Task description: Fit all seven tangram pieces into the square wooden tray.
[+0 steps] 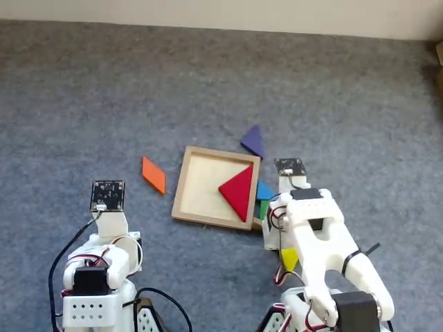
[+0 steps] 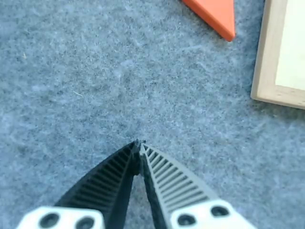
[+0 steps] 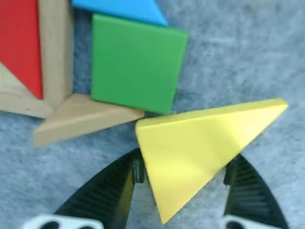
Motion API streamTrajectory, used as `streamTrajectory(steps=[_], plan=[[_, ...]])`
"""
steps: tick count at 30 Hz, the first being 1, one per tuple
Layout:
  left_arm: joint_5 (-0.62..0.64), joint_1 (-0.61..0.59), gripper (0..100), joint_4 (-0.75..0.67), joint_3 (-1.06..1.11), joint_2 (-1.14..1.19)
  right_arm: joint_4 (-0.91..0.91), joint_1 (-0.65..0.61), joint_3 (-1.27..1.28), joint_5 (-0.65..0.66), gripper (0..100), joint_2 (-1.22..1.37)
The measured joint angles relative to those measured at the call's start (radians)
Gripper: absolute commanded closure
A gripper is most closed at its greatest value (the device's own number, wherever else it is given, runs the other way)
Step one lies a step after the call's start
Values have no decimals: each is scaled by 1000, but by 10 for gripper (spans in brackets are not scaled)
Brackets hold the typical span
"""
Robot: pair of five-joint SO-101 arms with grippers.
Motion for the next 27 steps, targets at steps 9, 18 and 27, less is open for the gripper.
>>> streamTrajectory(steps=[9,18,27], plan=[[0,0,994,0,0,0,-18,146,-2,350,932,-11],[0,0,994,0,0,0,-25,276,-155,531,932,-9],[0,0,994,0,0,0,-25,316,-270,499,923,-9]])
